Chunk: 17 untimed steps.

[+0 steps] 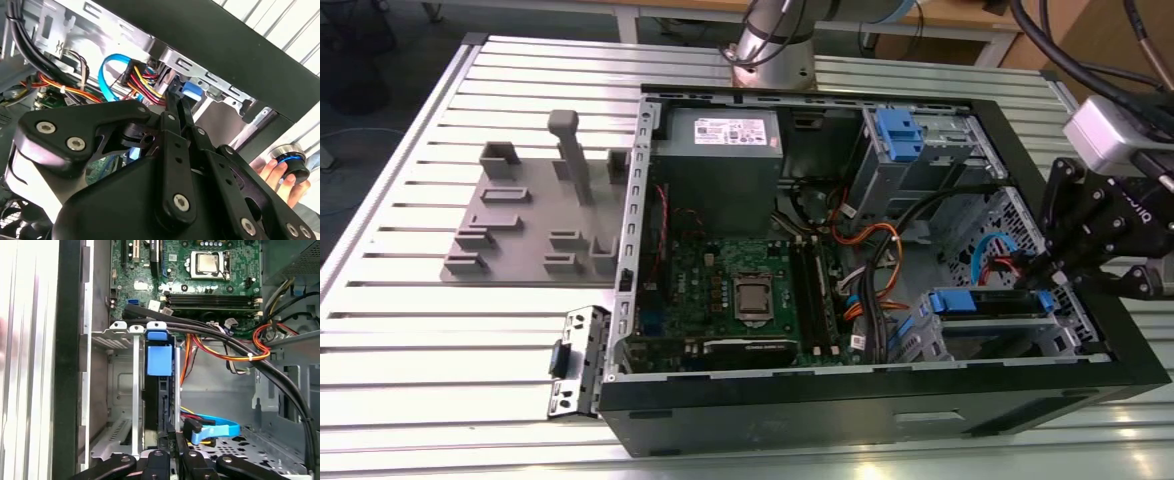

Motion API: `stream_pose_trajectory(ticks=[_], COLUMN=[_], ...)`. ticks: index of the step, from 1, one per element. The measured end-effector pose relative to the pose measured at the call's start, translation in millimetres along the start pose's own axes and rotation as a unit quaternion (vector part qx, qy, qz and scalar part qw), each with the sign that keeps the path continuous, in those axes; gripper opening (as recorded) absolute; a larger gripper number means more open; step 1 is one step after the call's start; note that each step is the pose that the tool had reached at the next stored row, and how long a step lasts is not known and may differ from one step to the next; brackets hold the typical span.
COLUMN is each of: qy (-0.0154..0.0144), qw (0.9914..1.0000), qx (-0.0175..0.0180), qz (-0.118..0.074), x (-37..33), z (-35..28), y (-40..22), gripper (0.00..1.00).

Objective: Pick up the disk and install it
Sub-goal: 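Insert the first disk wire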

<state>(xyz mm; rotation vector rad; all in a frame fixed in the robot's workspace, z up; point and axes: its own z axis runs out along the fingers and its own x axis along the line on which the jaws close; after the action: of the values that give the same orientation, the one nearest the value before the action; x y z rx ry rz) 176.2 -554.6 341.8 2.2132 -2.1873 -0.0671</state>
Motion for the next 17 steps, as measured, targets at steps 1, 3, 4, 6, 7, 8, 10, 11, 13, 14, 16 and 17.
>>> stream_pose_trajectory(ticks=[1,3,4,6,7,8,10,11,13,14,16,17], qy=[-0.0001,0.0,-0.0002,-0.0001,0.0,-0.0006,-0.0008,-0.0009,-0.0013,-0.002,-0.0037,-0.0042], qw=[1.0,1.0,1.0,1.0,1.0,1.0,1.0,1.0,1.0,1.0,0.99999,0.99999], qx=[0.0,0.0,0.0,0.0,0.0,0.0,0.0,0.0,0.0,0.0,0.0,0.0], qz=[0.0,0.0,0.0,0.0,0.0,0.0,0.0,0.0,0.0,0.0,0.0,0.0], x=[1.2,3.3,3.9,4.0,4.1,4.1,4.1,4.1,4.1,4.1,4.1,4.1], z=[0.9,2.3,3.0,3.9,4.2,4.6,5.2,5.6,6.2,6.6,7.5,8.0], y=[0.0,0.6,1.0,2.0,3.3,4.3,5.8,6.1,6.2,6.2,6.2,6.2], gripper=[0.17,0.17,0.17,0.17,0.17,0.17,0.17,0.17,0.17,0.17,0.17,0.17])
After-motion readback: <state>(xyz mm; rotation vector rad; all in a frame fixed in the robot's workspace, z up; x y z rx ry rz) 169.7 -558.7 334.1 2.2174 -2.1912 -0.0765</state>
